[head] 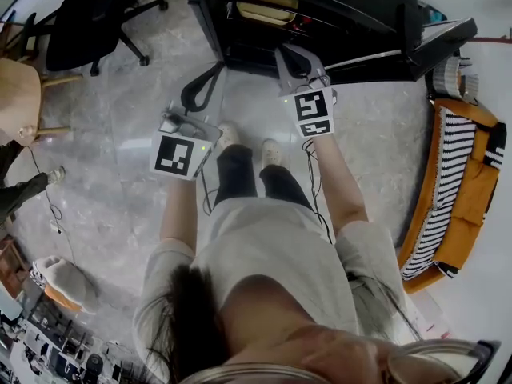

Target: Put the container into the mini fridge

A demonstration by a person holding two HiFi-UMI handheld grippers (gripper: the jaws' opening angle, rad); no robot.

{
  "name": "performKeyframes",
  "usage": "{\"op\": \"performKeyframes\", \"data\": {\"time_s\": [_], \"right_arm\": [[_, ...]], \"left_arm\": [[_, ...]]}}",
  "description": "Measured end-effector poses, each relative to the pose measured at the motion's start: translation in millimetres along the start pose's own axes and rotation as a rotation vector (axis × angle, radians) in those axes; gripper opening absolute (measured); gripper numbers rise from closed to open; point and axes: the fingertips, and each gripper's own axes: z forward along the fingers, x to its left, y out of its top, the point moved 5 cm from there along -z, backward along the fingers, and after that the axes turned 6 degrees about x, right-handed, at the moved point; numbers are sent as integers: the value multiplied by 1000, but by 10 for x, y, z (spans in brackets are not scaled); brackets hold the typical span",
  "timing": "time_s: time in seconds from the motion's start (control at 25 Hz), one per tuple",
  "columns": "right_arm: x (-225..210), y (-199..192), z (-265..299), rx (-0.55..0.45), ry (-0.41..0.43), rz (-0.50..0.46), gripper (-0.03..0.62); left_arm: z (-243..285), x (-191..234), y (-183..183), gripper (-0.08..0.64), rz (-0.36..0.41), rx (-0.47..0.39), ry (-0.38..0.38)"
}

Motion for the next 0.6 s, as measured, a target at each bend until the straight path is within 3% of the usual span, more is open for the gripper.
{"op": "performKeyframes", "data": {"time_s": [0.6], "right_arm": [[5, 352, -1024, -172, -13, 69, -3]], "left_arm": [[-161, -574, 395, 2, 42, -38, 12]]}}
